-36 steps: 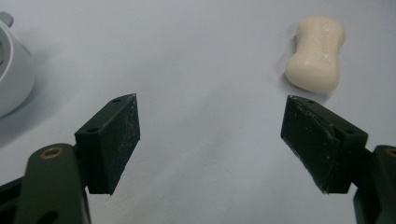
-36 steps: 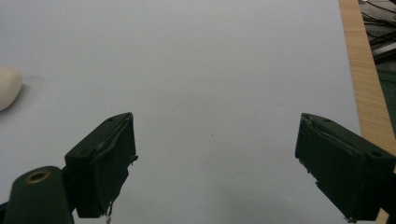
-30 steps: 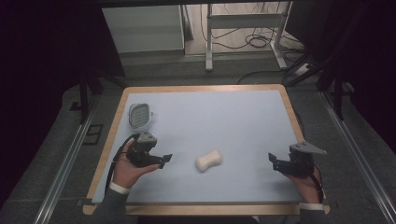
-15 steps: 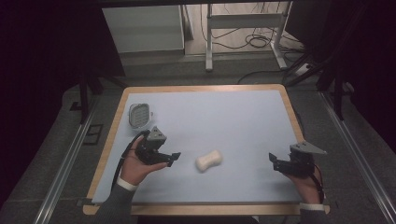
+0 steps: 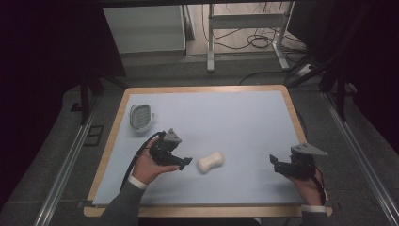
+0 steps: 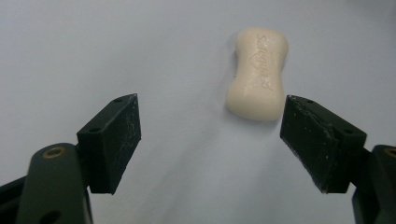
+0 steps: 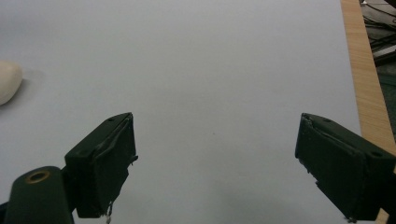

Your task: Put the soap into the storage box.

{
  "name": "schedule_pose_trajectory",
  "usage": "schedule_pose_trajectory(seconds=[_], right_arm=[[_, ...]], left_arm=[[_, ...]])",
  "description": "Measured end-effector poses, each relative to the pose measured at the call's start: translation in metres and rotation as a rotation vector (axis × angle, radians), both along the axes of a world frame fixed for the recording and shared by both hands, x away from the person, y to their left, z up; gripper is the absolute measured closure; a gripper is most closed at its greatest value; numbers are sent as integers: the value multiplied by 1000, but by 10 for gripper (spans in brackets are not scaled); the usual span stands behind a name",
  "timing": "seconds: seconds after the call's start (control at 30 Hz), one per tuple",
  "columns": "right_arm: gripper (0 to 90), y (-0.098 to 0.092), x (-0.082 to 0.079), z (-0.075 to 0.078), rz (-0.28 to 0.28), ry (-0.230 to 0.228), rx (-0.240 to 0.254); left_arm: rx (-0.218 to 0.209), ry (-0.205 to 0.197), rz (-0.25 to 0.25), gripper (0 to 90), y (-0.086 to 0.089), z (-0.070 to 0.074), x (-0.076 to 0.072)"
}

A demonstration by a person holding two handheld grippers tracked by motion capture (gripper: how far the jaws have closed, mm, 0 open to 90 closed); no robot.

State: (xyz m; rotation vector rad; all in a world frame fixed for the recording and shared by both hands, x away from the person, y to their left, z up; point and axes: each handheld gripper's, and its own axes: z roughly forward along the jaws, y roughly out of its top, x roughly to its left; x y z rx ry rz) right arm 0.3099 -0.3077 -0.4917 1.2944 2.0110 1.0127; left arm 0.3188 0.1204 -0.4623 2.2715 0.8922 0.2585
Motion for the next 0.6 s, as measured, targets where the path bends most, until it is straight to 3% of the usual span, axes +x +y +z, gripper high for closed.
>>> schedule_pose_trajectory(seconds=[0.6], right_arm=[[122,-1,1,-2,-8,7,0]], left_arm=[[69,51,-88,219,-41,-7,8]])
